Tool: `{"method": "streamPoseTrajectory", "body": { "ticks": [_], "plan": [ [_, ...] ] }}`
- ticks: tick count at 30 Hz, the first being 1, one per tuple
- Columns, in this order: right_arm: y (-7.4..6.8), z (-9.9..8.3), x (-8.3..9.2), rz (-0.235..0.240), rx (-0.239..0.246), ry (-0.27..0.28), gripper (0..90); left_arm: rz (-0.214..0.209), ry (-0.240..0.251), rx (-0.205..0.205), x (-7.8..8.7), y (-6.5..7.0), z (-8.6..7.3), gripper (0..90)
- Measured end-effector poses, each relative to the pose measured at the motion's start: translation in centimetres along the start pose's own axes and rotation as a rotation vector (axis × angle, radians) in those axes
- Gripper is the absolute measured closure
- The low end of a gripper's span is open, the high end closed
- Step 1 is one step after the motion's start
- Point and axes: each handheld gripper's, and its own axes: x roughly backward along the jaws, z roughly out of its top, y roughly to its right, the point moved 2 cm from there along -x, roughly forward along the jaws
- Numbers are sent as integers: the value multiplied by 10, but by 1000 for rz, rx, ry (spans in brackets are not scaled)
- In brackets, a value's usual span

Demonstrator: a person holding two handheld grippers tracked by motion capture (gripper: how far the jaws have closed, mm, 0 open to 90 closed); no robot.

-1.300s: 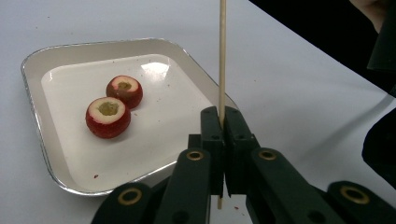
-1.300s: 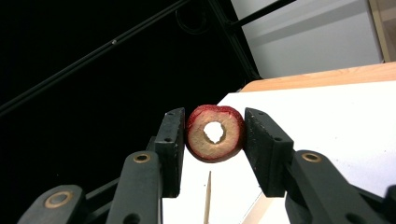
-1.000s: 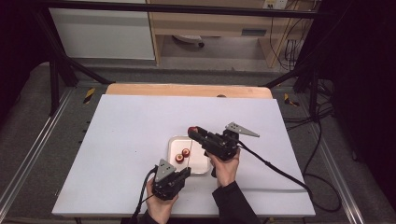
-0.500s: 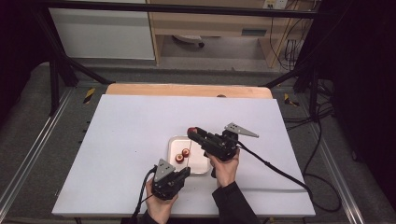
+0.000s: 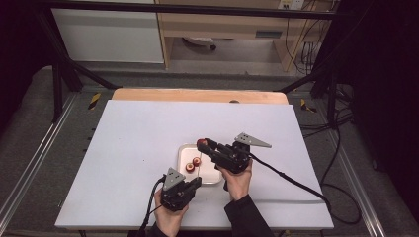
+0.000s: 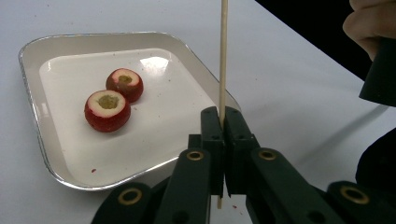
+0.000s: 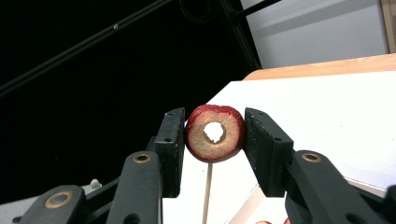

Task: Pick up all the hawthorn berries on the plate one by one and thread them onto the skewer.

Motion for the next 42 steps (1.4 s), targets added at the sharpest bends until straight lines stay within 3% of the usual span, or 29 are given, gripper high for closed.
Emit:
{"method": "streamPoseTrajectory", "body": {
  "ticks": [6,14,21,23,25,33,42],
  "plan": [
    [0,-2,1,9,26,-23,604,5,-6,5,-1,-1,0,885],
    [0,-8,0,22,7,-88,604,16,8,-7,0,-2,2,886],
    [-2,-20,-2,32,2,-113,605,28,-2,-9,-2,-5,1,887],
    [-2,-27,-4,39,-7,-156,605,28,28,-2,0,-6,4,887],
    [-3,-36,-6,52,-14,-175,605,44,28,-5,2,-7,7,887],
    [-5,-51,-9,43,3,-200,605,45,12,-3,2,-13,9,887],
    [-4,-52,-9,36,12,-216,598,34,5,-31,1,-16,7,887]
  ]
}}
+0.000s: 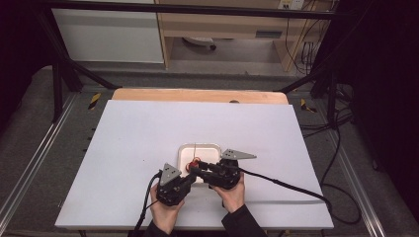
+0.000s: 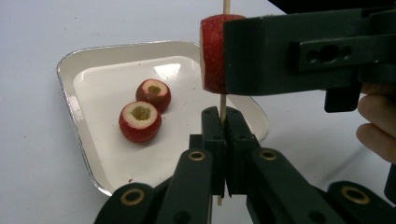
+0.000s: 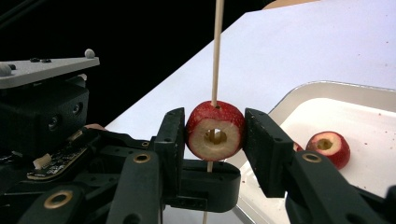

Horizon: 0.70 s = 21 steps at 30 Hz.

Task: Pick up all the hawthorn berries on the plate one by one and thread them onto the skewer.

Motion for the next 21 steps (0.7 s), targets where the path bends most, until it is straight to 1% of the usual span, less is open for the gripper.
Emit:
{"method": "streamPoseTrajectory", "body": {
  "ticks": [1,2,3,4,7,8,9,10,11,12,15,16,17,19,21],
  "plan": [
    [0,2,2,-4,24,10,571,7,-2,-3,1,-1,0,886],
    [0,5,4,-12,40,17,541,17,-3,-7,4,-6,0,886],
    [0,5,4,-12,40,17,541,17,-3,-7,4,-6,0,886],
    [0,10,8,-27,66,23,481,16,-3,-7,6,-9,-1,886],
    [5,19,13,-52,93,1,390,31,-14,-15,10,-16,-3,886],
    [5,19,13,-52,93,1,390,35,-18,-20,11,-19,-4,885],
    [9,24,14,-64,101,-31,325,37,-19,-20,12,-20,-5,885],
    [12,26,14,-77,105,-54,295,40,-24,-27,13,-22,-6,885],
    [15,27,14,-86,111,-79,273,45,-27,-30,15,-23,-6,885],
    [15,27,14,-86,111,-79,273,46,-30,-36,16,-24,-7,885],
    [25,28,14,-126,155,-161,206,48,-38,-46,19,-26,-9,885],
    [30,28,14,-153,186,-215,175,46,-41,-47,20,-28,-9,884],
    [30,28,14,-153,186,-215,175,47,-39,-47,21,-28,-10,884],
    [34,27,13,-171,217,-259,158,49,-44,-51,23,-30,-11,884],
    [36,27,13,-178,229,-296,145,48,-48,-53,25,-32,-11,884]
  ]
}}
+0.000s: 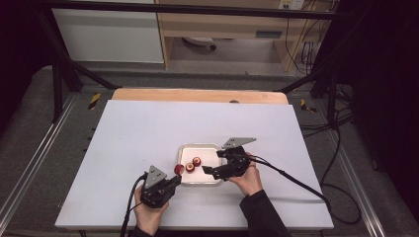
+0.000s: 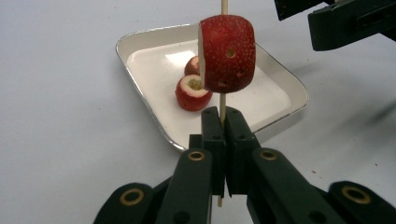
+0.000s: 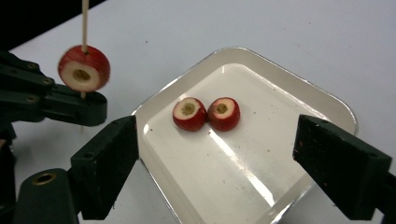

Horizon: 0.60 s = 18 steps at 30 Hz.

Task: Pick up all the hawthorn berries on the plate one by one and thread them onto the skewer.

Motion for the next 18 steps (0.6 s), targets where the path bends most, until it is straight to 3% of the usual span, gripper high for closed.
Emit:
{"method": "streamPoseTrajectory", "body": {
  "ticks": [10,18],
  "plan": [
    [4,9,-8,-48,106,-150,92,-1,-10,-20,6,-4,-1,884],
    [1,24,-24,-76,167,-219,128,2,-12,-16,10,-10,-3,883]
  ]
}}
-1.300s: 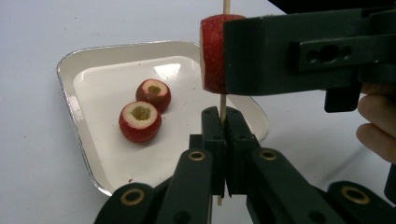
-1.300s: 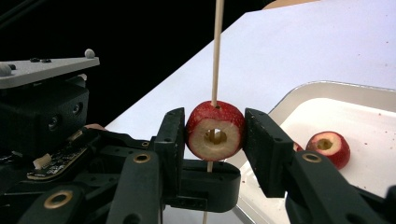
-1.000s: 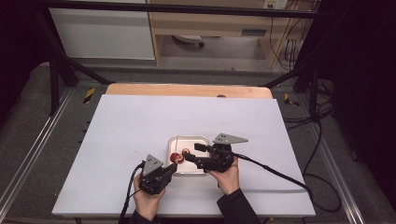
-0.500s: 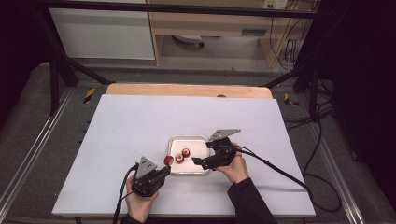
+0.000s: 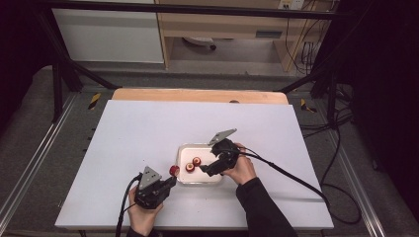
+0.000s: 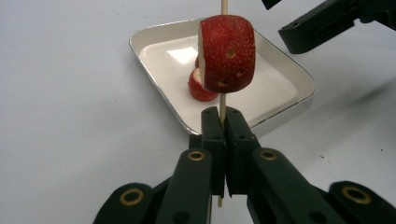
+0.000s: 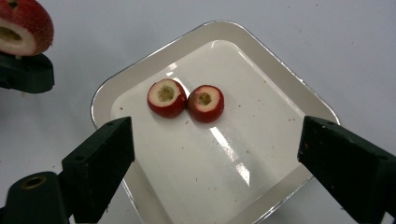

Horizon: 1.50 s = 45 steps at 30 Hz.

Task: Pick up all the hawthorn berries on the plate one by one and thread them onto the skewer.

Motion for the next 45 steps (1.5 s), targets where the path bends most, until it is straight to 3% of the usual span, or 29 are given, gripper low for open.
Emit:
{"method": "streamPoseTrajectory", "body": {
  "ticks": [13,21,39,45],
  "plan": [
    [-2,27,-26,-17,27,-95,273,-6,0,11,2,-4,-2,883],
    [2,32,-41,-10,22,-171,411,-5,-5,9,3,-5,-3,883],
    [5,29,-57,27,-31,-220,514,-11,-10,13,2,-6,-4,883],
    [5,28,-61,34,-96,-230,544,-11,-8,17,1,-6,-5,883]
  ]
}}
